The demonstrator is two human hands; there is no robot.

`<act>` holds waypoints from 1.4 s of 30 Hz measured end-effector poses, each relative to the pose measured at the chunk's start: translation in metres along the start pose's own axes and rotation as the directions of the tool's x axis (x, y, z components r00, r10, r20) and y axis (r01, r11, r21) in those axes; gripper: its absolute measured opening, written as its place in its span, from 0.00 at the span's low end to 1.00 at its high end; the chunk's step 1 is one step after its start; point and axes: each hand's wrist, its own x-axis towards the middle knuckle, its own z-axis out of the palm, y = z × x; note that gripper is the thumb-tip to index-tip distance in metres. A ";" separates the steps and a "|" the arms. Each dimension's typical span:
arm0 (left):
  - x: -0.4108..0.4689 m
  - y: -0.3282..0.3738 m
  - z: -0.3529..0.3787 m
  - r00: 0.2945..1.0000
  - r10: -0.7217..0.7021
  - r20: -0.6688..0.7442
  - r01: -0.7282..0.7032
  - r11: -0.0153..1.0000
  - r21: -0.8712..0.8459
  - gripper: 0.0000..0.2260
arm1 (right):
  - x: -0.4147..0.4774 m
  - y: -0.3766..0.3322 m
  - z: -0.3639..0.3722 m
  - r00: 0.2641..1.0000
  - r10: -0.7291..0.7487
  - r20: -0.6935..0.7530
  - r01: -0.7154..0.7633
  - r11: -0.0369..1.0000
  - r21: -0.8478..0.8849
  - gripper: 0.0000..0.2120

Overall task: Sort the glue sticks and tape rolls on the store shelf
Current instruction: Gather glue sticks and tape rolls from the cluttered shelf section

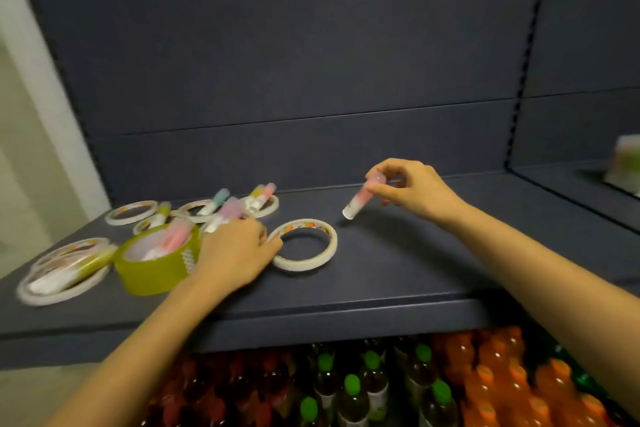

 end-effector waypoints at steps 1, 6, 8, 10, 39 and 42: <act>0.006 0.010 0.002 1.000 0.025 0.008 -0.025 1.000 -0.018 0.18 | -0.010 0.005 -0.010 0.999 0.031 -0.028 -0.032 0.999 -0.014 0.05; 0.031 0.078 0.015 0.984 0.178 0.028 -0.172 0.974 -0.150 0.19 | -0.063 0.028 -0.072 0.972 0.148 -0.181 -0.168 0.981 -0.101 0.04; 0.036 0.110 0.019 0.972 0.235 0.027 -0.227 0.958 -0.172 0.19 | -0.086 0.036 -0.098 0.953 0.182 -0.244 -0.218 0.967 -0.130 0.04; 0.036 0.143 0.023 0.958 0.287 0.014 -0.279 0.942 -0.187 0.19 | -0.107 0.042 -0.123 0.930 0.224 -0.292 -0.272 0.953 -0.133 0.04; 0.054 0.446 0.064 0.960 0.278 -0.010 -0.279 0.958 -0.062 0.17 | -0.158 0.206 -0.359 0.886 0.097 -0.453 -0.314 0.845 -0.433 0.13; 0.062 0.444 0.062 0.973 0.233 -0.009 -0.233 0.972 -0.025 0.17 | -0.133 0.219 -0.356 0.911 0.066 -0.407 -0.281 0.823 -0.495 0.14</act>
